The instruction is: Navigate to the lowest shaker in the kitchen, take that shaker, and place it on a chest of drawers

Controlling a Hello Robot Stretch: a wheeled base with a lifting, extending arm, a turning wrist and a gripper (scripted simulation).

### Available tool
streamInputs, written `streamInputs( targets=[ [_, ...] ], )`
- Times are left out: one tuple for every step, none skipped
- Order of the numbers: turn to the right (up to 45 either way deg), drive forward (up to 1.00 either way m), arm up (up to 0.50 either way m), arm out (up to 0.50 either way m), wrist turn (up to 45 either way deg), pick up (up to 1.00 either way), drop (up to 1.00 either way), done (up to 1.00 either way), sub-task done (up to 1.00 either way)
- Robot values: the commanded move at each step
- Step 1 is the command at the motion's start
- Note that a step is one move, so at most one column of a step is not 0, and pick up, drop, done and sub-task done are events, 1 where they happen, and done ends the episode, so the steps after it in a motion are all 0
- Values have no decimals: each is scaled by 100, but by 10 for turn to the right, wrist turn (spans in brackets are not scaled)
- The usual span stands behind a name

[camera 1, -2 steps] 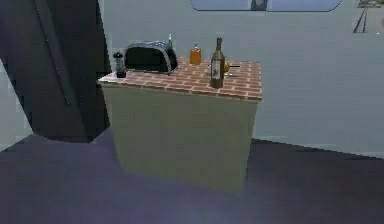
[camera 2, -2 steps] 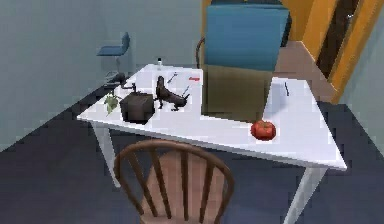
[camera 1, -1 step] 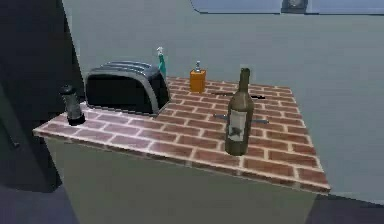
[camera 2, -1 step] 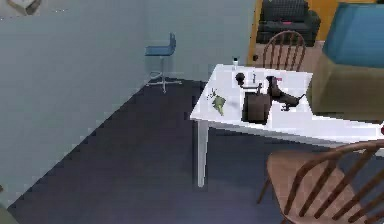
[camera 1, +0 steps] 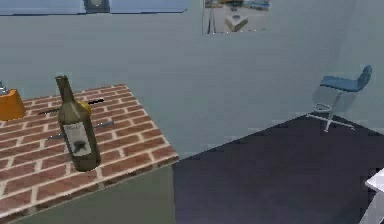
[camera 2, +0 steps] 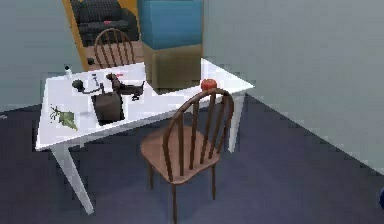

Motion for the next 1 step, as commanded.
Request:
streamInputs(
  targets=[
    [270,0,0,0,0,0,0,0,0]
  ],
)
